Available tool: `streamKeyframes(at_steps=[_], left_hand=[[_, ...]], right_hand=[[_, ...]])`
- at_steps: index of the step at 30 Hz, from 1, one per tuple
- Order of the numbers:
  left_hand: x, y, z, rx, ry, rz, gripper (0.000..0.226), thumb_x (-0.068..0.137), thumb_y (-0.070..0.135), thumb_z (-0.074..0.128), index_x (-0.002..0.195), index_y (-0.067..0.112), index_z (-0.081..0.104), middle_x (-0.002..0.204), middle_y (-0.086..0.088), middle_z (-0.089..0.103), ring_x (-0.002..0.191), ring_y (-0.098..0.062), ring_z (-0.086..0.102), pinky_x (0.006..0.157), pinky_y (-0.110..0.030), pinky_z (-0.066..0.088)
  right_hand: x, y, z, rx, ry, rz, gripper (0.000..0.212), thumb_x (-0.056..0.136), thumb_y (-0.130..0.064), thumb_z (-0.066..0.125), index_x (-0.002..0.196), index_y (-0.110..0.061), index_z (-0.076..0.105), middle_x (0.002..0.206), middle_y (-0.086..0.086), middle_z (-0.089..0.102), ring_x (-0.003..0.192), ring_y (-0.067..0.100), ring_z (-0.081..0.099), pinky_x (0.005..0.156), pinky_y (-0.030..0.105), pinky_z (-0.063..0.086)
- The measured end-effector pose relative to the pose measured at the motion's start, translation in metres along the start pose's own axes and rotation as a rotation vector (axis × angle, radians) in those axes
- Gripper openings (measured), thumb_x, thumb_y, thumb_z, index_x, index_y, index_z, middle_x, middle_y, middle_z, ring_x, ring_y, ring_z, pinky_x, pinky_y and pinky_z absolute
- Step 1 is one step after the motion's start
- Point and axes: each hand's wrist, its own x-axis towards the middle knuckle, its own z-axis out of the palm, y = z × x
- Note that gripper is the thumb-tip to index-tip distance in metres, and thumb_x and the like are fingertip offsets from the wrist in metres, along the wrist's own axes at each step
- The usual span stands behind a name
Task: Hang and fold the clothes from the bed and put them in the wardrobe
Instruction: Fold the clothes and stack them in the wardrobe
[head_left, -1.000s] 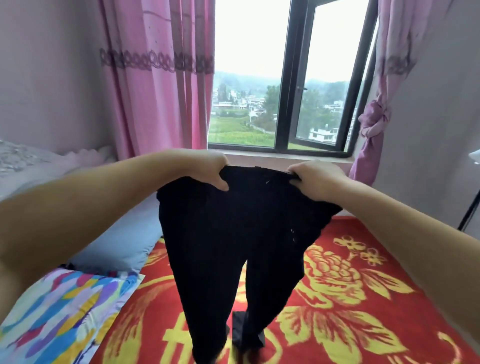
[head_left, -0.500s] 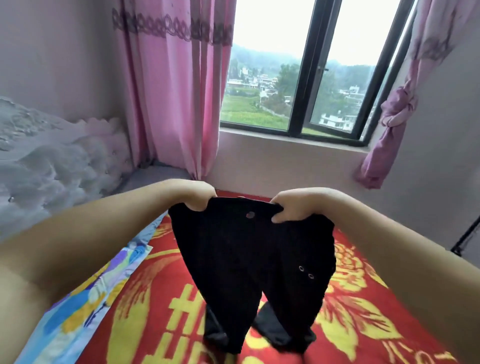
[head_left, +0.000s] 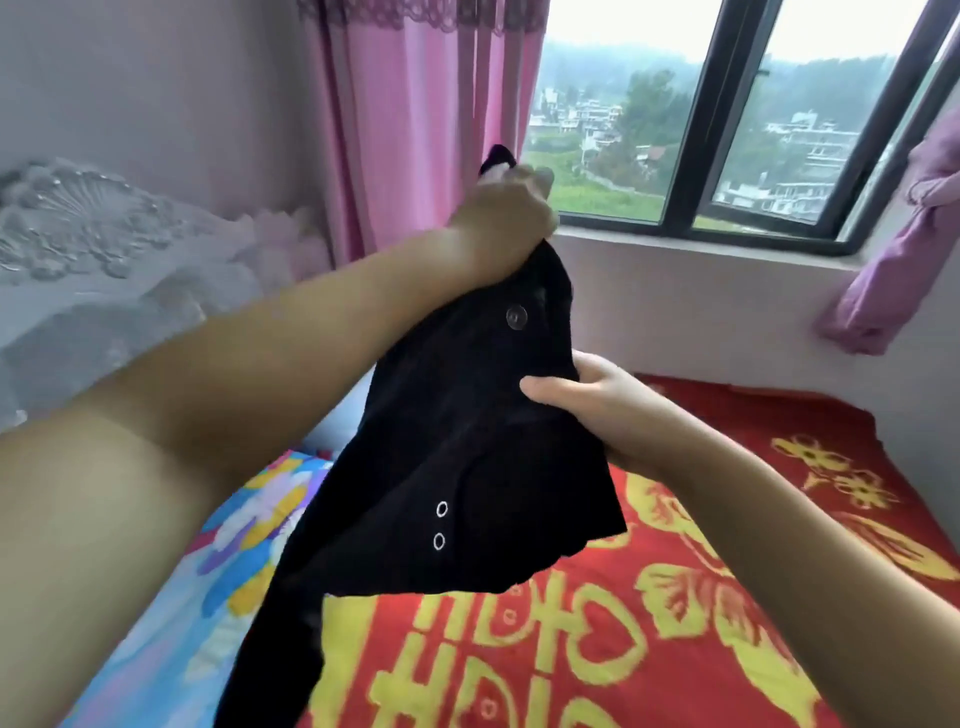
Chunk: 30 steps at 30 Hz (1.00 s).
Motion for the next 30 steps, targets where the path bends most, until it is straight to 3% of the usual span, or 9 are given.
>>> streamKeyframes(at_steps=[2, 4, 7, 13, 16, 19, 23, 27, 30], left_hand=[[-0.007, 0.047, 0.066, -0.112, -0.08, 0.157, 0.032, 0.091, 0.001, 0.047, 0.121, 0.005, 0.056, 0.14, -0.016, 0.039, 0.132, -0.032, 0.036, 0.111, -0.042, 0.03], [-0.039, 0.101, 0.145, -0.23, -0.197, 0.253, 0.042, 0.09, 0.009, 0.049, 0.131, 0.011, 0.048, 0.147, -0.016, 0.032, 0.137, -0.031, 0.03, 0.112, -0.041, 0.024], [-0.133, 0.187, 0.242, -0.503, -0.493, 0.231, 0.035, 0.088, 0.014, 0.049, 0.122, 0.011, 0.054, 0.127, -0.014, 0.049, 0.119, -0.033, 0.046, 0.093, -0.04, 0.035], [-0.312, 0.294, 0.352, -0.793, -1.095, -0.446, 0.022, 0.097, 0.021, 0.039, 0.112, 0.011, 0.052, 0.117, -0.01, 0.056, 0.109, -0.029, 0.054, 0.087, -0.037, 0.043], [-0.357, 0.34, 0.379, -0.846, -1.249, -0.594, 0.029, 0.099, 0.031, 0.039, 0.118, 0.011, 0.048, 0.121, -0.01, 0.056, 0.11, -0.029, 0.055, 0.087, -0.036, 0.044], [-0.377, 0.394, 0.397, -0.871, -1.406, -0.709, 0.064, 0.097, 0.051, 0.036, 0.145, 0.012, 0.023, 0.138, -0.012, 0.042, 0.124, -0.031, 0.046, 0.098, -0.042, 0.04], [-0.384, 0.46, 0.411, -0.683, -1.506, -0.767, 0.107, 0.084, 0.067, 0.049, 0.151, 0.011, -0.012, 0.142, -0.018, 0.023, 0.128, -0.031, 0.032, 0.094, -0.042, 0.043], [-0.397, 0.472, 0.422, -0.405, -1.296, -0.586, 0.105, 0.078, 0.025, 0.072, 0.148, 0.005, -0.004, 0.123, -0.019, 0.044, 0.1, -0.025, 0.055, 0.062, -0.033, 0.052], [-0.391, 0.46, 0.409, -0.516, -1.354, -0.452, 0.086, 0.089, 0.005, 0.05, 0.151, 0.01, -0.011, 0.132, -0.015, 0.039, 0.104, -0.027, 0.059, 0.079, -0.035, 0.049]], right_hand=[[-0.014, 0.056, -0.013, -0.057, -0.009, 0.161, 0.021, 0.097, -0.011, 0.051, 0.108, -0.026, 0.061, 0.104, -0.003, 0.072, 0.094, 0.014, 0.07, 0.086, 0.034, 0.056], [-0.03, 0.129, -0.022, -0.161, -0.07, 0.37, 0.024, 0.098, -0.012, 0.047, 0.114, -0.026, 0.057, 0.1, 0.0, 0.07, 0.086, 0.016, 0.069, 0.075, 0.036, 0.058], [-0.067, 0.249, -0.037, -0.204, -0.137, 0.737, 0.028, 0.098, -0.01, 0.041, 0.123, -0.017, 0.051, 0.089, 0.004, 0.065, 0.068, 0.018, 0.068, 0.056, 0.029, 0.054], [-0.091, 0.449, -0.061, -0.245, -0.066, 1.113, 0.025, 0.096, -0.002, 0.037, 0.115, -0.004, 0.053, 0.082, 0.004, 0.059, 0.059, 0.013, 0.061, 0.048, 0.024, 0.042], [-0.056, 0.513, -0.049, -0.252, 0.096, 1.068, 0.033, 0.095, -0.006, 0.04, 0.126, 0.0, 0.051, 0.095, 0.009, 0.06, 0.076, 0.02, 0.06, 0.067, 0.037, 0.051], [-0.011, 0.562, -0.04, -0.305, 0.219, 0.945, 0.047, 0.096, -0.022, 0.049, 0.138, -0.003, 0.039, 0.131, 0.017, 0.053, 0.117, 0.033, 0.053, 0.097, 0.04, 0.043], [0.032, 0.61, -0.032, -0.218, 0.36, 0.919, 0.078, 0.074, -0.051, 0.068, 0.129, -0.001, 0.043, 0.124, 0.012, 0.057, 0.114, 0.029, 0.056, 0.097, 0.039, 0.046], [0.03, 0.627, -0.024, -0.294, 0.239, 0.964, 0.058, 0.09, -0.024, 0.062, 0.131, -0.002, 0.028, 0.118, 0.012, 0.05, 0.098, 0.027, 0.052, 0.082, 0.037, 0.046], [0.014, 0.62, -0.027, -0.36, 0.212, 0.892, 0.035, 0.09, -0.011, 0.05, 0.123, -0.004, 0.04, 0.118, 0.016, 0.054, 0.103, 0.033, 0.053, 0.076, 0.034, 0.04]])
